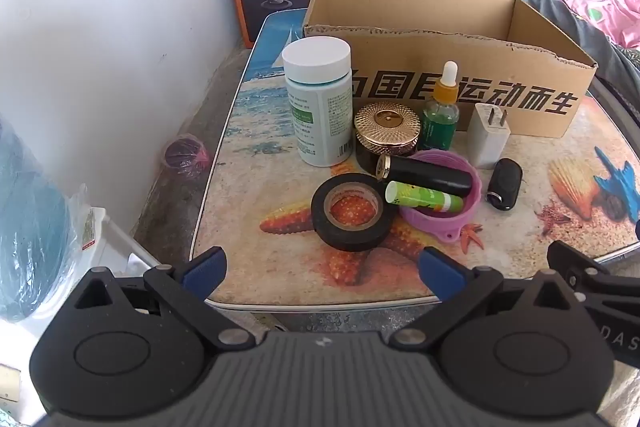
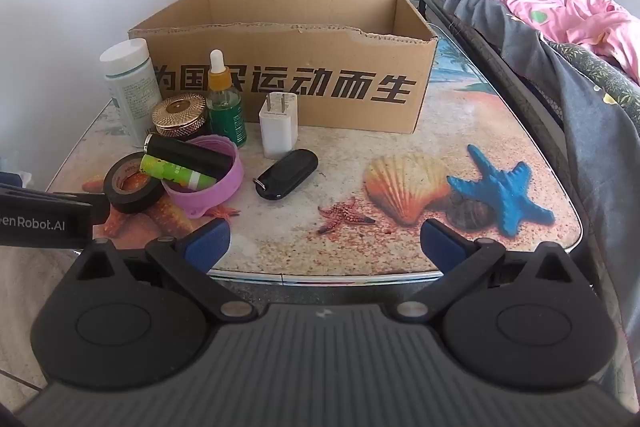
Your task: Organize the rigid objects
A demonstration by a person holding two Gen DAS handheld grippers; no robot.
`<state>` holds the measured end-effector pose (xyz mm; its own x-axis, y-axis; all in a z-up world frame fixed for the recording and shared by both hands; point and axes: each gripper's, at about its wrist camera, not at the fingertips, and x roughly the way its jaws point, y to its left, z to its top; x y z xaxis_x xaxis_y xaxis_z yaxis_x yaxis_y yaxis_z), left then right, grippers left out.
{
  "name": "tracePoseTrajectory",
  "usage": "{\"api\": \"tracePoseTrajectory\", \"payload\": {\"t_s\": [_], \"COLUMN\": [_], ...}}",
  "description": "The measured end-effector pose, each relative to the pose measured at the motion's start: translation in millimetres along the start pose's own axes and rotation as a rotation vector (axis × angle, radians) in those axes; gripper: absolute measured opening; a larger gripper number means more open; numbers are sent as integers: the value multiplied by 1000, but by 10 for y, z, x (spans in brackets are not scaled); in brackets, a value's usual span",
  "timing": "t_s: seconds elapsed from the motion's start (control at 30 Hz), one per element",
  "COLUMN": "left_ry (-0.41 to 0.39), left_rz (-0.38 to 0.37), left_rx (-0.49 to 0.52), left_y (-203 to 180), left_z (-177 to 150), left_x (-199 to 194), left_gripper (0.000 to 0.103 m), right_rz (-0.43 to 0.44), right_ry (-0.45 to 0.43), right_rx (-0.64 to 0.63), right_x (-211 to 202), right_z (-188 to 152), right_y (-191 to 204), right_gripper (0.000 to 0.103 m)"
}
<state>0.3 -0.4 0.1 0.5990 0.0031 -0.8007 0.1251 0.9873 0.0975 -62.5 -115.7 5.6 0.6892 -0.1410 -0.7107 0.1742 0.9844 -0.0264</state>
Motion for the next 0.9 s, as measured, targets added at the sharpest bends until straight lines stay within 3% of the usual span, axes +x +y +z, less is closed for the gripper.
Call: {"api": "tracePoseTrajectory", "payload": {"t_s": [0.23,0.9], "left_ry": [-11,-7], "left_rz": [11,19], "left_rx": [9,8], "left_y": [-15,-13], "left_z": [-12,-15], "left_x": [-8,-17], "left_gripper": [103,103], "right_rz": [8,28], "right_ry": [-47,-46], "right_rx": [13,32], "right_x": [-31,-123], "right_z": [45,39], "right_y": [19,-55], "right_gripper": [102,102]}}
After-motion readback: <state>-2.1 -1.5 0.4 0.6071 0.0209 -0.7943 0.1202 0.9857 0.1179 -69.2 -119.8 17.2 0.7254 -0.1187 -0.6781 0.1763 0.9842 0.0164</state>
